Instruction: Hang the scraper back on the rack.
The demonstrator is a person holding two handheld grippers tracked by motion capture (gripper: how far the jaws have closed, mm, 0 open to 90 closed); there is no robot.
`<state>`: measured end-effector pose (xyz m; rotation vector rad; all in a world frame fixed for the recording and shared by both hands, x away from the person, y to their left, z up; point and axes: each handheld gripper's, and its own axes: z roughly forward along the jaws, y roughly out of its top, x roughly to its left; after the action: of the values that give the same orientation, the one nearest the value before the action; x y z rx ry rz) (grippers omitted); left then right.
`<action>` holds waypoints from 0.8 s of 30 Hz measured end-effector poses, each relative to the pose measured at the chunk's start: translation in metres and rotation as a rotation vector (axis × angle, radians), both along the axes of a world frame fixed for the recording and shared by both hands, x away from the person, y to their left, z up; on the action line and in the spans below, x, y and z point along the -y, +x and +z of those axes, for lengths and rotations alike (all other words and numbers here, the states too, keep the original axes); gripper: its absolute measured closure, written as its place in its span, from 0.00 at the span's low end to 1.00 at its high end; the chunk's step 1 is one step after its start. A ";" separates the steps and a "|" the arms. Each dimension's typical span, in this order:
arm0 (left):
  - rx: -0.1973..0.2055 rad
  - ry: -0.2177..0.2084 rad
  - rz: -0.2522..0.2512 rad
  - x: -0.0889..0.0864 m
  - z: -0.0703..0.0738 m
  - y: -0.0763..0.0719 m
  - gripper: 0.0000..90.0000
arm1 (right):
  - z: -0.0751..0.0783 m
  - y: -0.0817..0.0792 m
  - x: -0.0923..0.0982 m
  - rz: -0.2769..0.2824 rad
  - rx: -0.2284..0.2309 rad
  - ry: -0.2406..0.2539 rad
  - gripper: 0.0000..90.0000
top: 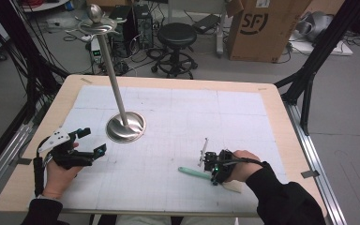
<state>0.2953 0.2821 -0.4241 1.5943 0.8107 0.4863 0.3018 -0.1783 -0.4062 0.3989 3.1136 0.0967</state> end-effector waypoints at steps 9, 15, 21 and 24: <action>0.001 -0.004 -0.001 0.000 0.000 0.000 0.02 | 0.000 0.001 0.004 -0.001 0.001 0.029 0.89; -0.001 -0.001 0.001 0.000 0.000 0.001 0.02 | 0.004 -0.002 0.013 0.001 0.046 0.088 0.89; 0.001 -0.005 0.000 0.000 0.000 0.001 0.02 | 0.017 -0.003 0.026 -0.036 0.093 0.176 0.90; 0.002 -0.006 0.001 0.000 0.000 0.000 0.02 | 0.024 -0.004 0.032 -0.058 0.118 0.240 0.90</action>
<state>0.2957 0.2820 -0.4240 1.5880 0.8106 0.4860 0.2980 -0.2100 -0.3817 0.4663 2.9788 0.4784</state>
